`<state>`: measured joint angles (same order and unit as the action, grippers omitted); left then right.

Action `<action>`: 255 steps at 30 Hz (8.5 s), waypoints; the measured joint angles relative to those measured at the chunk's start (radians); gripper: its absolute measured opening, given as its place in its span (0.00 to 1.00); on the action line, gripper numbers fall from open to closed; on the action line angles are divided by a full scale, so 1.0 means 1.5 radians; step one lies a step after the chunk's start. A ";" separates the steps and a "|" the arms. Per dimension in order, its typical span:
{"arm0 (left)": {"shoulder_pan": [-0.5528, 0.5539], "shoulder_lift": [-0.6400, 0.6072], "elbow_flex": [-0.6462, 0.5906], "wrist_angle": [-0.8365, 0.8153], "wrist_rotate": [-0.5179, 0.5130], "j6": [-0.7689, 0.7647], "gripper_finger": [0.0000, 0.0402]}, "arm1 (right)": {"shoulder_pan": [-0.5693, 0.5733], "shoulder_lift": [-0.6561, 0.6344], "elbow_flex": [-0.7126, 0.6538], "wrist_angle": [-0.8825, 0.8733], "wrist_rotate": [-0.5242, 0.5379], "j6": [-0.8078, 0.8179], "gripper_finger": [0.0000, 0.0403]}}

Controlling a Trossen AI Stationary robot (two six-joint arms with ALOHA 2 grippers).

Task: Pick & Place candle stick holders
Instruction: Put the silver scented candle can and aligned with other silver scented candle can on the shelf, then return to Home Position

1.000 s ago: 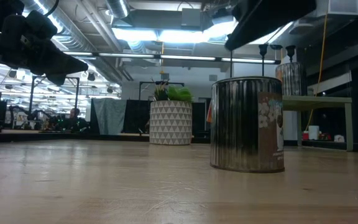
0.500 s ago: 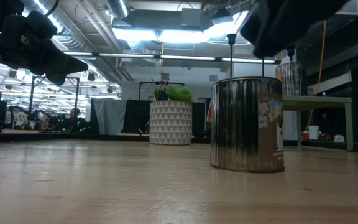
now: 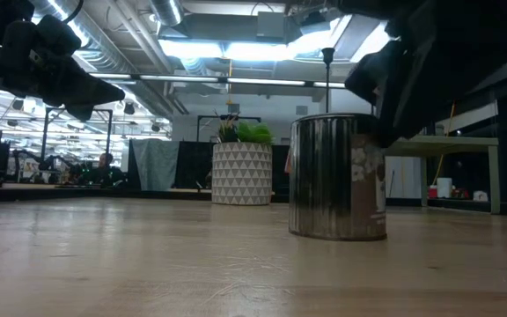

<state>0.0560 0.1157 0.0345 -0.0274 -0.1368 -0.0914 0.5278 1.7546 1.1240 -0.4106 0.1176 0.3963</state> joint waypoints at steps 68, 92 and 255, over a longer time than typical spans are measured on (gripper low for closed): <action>0.000 0.000 0.000 0.000 0.000 0.000 0.02 | -0.049 -0.025 0.006 -0.025 0.044 -0.075 0.25; 0.000 0.000 0.000 0.000 0.000 0.000 0.03 | -0.061 -0.027 0.008 -0.054 0.061 0.006 0.01; 0.000 0.000 0.000 0.000 0.000 0.000 0.02 | -0.496 -0.207 0.312 -0.459 0.142 -0.089 0.41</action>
<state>0.0563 0.1158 0.0341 -0.0269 -0.1371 -0.0914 -0.2156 1.4446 1.5921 -1.0989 0.3310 0.2623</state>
